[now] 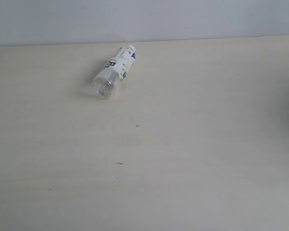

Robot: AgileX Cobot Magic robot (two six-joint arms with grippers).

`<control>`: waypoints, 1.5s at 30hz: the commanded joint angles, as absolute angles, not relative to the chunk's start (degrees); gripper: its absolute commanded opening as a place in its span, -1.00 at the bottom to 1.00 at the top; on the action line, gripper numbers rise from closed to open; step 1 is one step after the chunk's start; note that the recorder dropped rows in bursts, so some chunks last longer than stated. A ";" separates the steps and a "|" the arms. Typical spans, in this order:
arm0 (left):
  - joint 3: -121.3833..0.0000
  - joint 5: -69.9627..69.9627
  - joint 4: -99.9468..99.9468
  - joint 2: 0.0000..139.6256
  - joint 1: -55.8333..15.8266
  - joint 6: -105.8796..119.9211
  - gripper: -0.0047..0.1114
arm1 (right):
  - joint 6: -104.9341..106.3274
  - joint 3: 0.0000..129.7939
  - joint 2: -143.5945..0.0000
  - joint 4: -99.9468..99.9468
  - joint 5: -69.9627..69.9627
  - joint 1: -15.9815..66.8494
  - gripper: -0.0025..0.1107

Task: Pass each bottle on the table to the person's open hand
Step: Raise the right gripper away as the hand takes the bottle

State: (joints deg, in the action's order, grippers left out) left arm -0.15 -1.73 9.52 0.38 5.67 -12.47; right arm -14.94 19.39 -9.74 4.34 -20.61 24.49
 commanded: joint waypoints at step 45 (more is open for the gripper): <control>0.00 18.19 9.68 0.00 5.27 -34.63 -0.92 | -15.17 18.97 -7.40 4.42 -20.20 24.33 -0.95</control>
